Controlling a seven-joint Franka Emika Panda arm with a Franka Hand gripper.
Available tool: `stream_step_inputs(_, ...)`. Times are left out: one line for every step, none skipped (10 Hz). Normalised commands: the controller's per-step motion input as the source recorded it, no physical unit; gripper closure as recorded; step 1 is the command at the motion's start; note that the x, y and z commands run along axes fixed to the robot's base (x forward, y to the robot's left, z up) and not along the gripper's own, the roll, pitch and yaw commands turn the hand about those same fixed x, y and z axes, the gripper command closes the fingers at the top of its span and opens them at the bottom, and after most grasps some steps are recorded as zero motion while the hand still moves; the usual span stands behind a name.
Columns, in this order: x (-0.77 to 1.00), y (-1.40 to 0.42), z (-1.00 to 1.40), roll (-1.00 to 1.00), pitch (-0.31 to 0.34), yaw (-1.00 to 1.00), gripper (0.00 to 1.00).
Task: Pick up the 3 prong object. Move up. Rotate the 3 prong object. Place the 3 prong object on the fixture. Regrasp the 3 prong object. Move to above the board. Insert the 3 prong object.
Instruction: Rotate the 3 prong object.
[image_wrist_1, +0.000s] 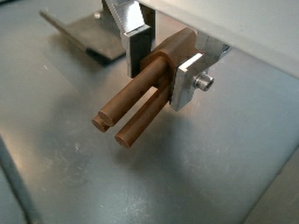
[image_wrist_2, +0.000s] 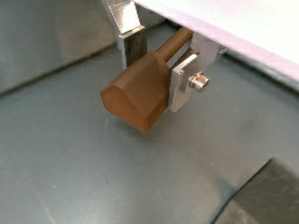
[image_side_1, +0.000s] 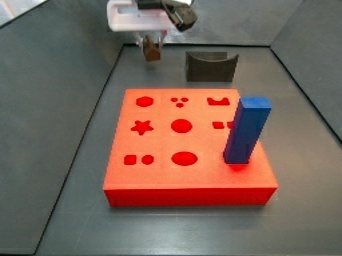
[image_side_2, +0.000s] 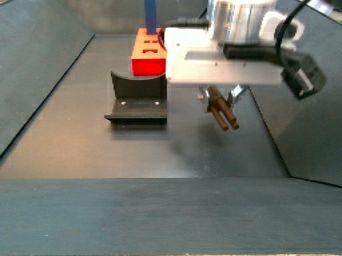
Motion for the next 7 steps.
stream_step_inputs(0.04,0.01,-0.59,0.01,-0.013,0.01,1.00)
stream_step_inputs(0.04,0.01,-0.40,0.01,-0.015,0.01,1.00)
stream_step_inputs(0.04,0.01,-0.26,0.01,-0.017,0.01,1.00)
stream_step_inputs(0.00,0.00,0.00,0.00,0.000,0.00,0.00)
stream_step_inputs(0.00,0.00,1.00,0.00,0.000,0.00,0.00)
stream_step_inputs(-0.01,0.00,1.00,0.00,0.013,0.00,0.00)
stream_step_inputs(-0.01,0.00,1.00,-0.01,0.031,0.00,0.00)
